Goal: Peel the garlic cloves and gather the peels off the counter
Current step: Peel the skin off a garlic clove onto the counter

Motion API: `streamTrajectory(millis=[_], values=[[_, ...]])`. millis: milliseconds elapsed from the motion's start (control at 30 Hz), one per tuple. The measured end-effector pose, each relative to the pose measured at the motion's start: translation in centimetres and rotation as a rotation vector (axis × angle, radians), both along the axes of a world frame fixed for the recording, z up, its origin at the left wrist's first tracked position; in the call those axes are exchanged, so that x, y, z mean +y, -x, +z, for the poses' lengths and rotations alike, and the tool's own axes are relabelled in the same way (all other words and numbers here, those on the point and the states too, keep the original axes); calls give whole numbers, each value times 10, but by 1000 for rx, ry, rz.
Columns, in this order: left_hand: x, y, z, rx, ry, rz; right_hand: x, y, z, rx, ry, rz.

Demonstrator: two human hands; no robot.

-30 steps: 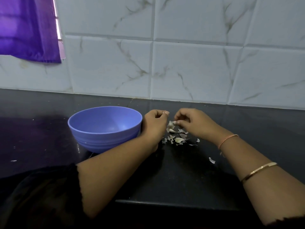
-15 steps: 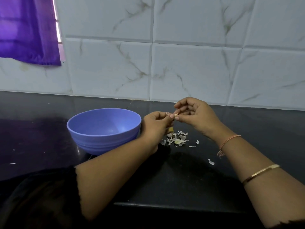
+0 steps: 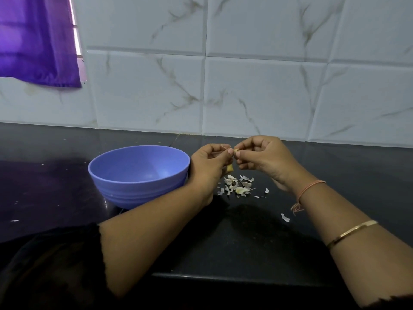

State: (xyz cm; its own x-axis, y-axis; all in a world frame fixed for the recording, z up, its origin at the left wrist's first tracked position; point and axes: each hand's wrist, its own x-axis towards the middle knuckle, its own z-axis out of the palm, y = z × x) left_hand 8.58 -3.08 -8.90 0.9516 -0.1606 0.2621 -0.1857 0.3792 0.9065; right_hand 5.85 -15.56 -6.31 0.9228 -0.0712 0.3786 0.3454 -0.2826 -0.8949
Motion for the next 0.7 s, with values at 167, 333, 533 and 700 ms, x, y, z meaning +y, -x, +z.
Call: streamTrajectory(millis=[167, 333, 533, 700], values=[[0, -2, -1, 24, -5, -33, 1, 1, 1, -38, 48, -31], [1, -2, -1, 36, 39, -43, 2, 3, 3, 6, -65, 10], [0, -3, -2, 20, 32, -21, 1, 5, 5, 88, -166, 73], [-1, -3, -3, -30, -33, 30, -2, 6, 6, 138, -200, 82]])
